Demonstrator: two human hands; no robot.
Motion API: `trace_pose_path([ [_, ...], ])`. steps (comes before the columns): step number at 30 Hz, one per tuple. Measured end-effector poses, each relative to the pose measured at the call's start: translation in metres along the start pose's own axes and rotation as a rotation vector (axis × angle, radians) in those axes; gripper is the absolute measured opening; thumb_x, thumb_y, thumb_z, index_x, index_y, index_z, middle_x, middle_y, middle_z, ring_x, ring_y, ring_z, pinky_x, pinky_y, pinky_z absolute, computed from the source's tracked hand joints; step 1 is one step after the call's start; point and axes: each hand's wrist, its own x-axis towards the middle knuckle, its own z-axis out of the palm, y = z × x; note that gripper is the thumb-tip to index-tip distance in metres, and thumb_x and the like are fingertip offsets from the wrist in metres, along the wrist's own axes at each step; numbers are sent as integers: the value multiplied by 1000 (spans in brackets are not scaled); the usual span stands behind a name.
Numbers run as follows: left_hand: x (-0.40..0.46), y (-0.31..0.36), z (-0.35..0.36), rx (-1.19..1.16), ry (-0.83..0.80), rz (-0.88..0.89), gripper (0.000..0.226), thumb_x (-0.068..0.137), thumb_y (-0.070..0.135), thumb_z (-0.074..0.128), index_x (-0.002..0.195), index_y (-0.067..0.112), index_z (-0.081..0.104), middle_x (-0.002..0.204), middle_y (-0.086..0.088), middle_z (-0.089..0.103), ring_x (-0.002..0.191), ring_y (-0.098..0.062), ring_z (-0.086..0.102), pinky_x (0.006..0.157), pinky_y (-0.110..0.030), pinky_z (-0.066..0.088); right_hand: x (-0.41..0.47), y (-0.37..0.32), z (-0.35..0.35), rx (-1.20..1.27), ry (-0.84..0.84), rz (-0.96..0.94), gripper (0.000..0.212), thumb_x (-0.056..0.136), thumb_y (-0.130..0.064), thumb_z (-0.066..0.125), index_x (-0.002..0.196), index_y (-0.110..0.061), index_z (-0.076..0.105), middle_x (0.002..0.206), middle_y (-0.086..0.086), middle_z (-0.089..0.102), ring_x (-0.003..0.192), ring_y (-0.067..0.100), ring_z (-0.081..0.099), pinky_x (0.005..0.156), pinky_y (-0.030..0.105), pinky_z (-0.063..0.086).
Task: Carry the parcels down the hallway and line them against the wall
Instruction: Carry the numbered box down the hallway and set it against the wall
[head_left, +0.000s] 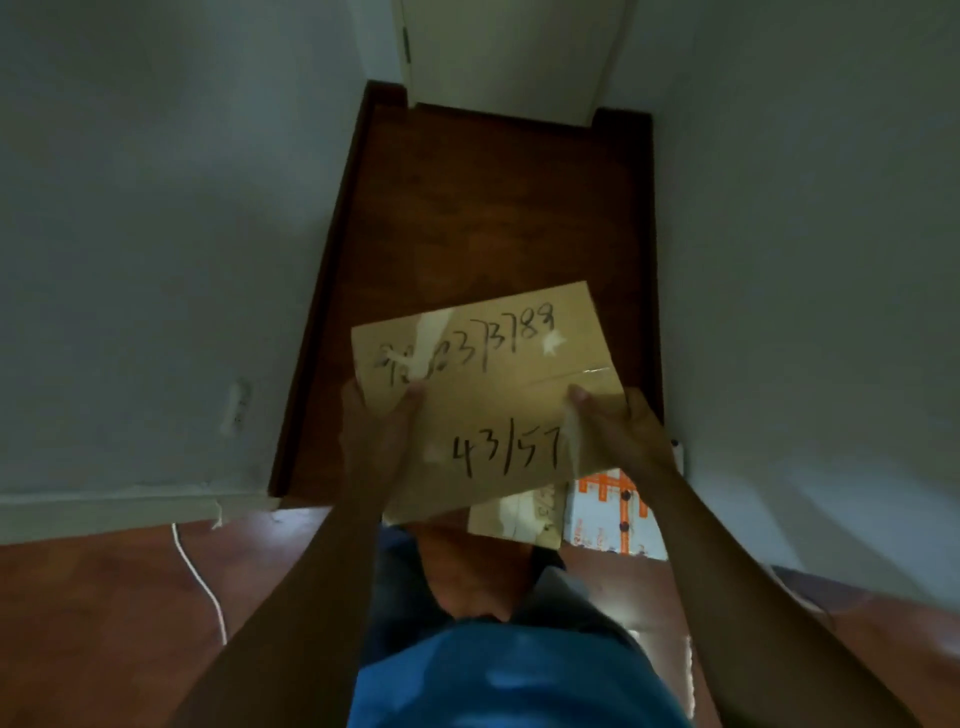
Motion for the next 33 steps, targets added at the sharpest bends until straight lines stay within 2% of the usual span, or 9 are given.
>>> trace_pose_path([
  [3,32,29,-36,-3,-141,81,58,71,60,75,122,54,49,111,19,68,95,-5,69,70,-31,55,-18,-19,27,28,44,-43,81,71,-81,58,131,-28,50,116,-5,58,99,18,58,79,36,47],
  [5,64,48,-59,-8,-241,102,56,79,43,76,130,44,52,119,11,67,104,-14,68,76,-36,58,-27,-33,50,117,57,-47,75,76,-73,61,129,-22,50,117,1,59,93,15,60,71,32,49],
  [10,129,96,-103,222,-227,161,85,74,30,82,146,30,38,147,-5,35,127,-26,46,101,-51,46,-41,-76,99,237,70,-30,77,76,-67,64,137,-24,42,119,-1,54,90,8,56,61,26,45],
  [15,175,119,-121,173,-289,278,86,68,22,87,141,20,40,132,2,56,118,-18,57,64,-13,51,-28,-118,126,278,148,-68,78,73,-71,65,133,-28,43,123,2,57,99,19,62,73,38,55],
  [20,213,142,-114,218,-369,392,102,65,34,89,146,29,27,125,20,53,102,20,54,62,-3,48,9,-164,135,331,209,-40,77,75,-63,69,136,-24,42,125,2,57,105,21,61,67,28,49],
  [22,234,153,-107,244,-365,395,104,66,38,88,147,33,23,127,22,52,100,19,54,62,-6,46,31,-182,139,328,249,-46,76,76,-62,70,135,-22,44,126,2,57,108,23,60,69,31,51],
  [25,276,173,-94,286,-339,399,98,68,38,86,143,39,23,126,25,50,98,19,50,70,-9,39,73,-215,146,331,252,-36,84,78,-60,70,146,-26,35,141,5,49,122,30,53,93,46,49],
  [29,341,214,-67,330,-276,436,98,67,38,86,139,50,20,114,41,43,91,27,45,68,-11,36,139,-267,138,353,226,-147,80,81,-53,70,149,-33,32,142,2,49,122,23,50,94,41,44],
  [33,397,260,-44,377,-266,435,105,70,39,85,148,40,14,128,22,44,111,-4,48,85,-33,43,195,-320,124,332,188,-176,77,80,-57,69,146,-34,36,139,0,51,120,24,52,99,52,46],
])
